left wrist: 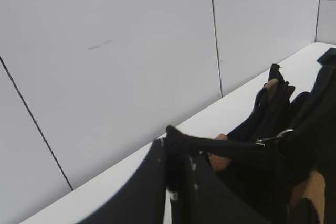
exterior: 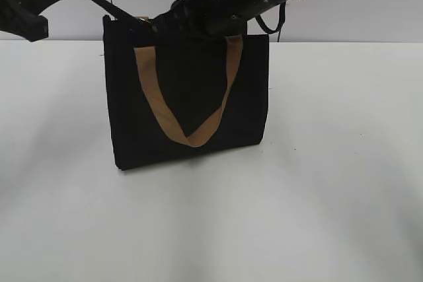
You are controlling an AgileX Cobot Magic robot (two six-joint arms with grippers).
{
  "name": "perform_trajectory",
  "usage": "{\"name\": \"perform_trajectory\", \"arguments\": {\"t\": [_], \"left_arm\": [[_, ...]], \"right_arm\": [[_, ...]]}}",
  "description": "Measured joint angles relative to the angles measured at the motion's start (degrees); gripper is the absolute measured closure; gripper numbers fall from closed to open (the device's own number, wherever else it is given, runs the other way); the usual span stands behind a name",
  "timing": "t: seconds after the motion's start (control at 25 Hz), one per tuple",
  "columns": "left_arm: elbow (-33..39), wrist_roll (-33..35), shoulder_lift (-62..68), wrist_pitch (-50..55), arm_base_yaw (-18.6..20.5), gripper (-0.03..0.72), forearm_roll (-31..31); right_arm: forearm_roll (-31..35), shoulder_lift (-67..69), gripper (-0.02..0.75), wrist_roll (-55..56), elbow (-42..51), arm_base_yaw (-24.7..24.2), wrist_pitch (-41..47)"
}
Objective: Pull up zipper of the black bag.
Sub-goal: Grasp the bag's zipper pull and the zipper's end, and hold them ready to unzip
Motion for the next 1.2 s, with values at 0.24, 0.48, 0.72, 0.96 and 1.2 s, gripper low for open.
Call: {"name": "perform_trajectory", "arguments": {"t": [0.24, 0.48, 0.72, 0.96, 1.2], "left_arm": [[0.0, 0.0, -0.1, 0.4, 0.0, 0.667, 0.0], [0.0, 0.0, -0.1, 1.2, 0.0, 0.667, -0.3], [0.0, 0.0, -0.1, 1.4, 0.0, 0.667, -0.2], [0.0, 0.0, -0.1, 1.4, 0.0, 0.667, -0.3], [0.0, 0.0, -0.2, 1.4, 0.0, 0.667, -0.7]], "right_arm": [[-3.9, -0.5, 0.752, 4.6, -0.1, -1.9, 0.8], [-6.8, -2.8, 0.752, 6.0, -0.1, -2.5, 1.2], [-9.0, -3.4, 0.752, 9.3, -0.1, -4.8, 2.4], [-9.7, -4.5, 0.752, 10.2, 0.0, -8.3, 3.6], [-11.3, -4.5, 0.752, 11.6, 0.0, -12.0, 5.0]]}}
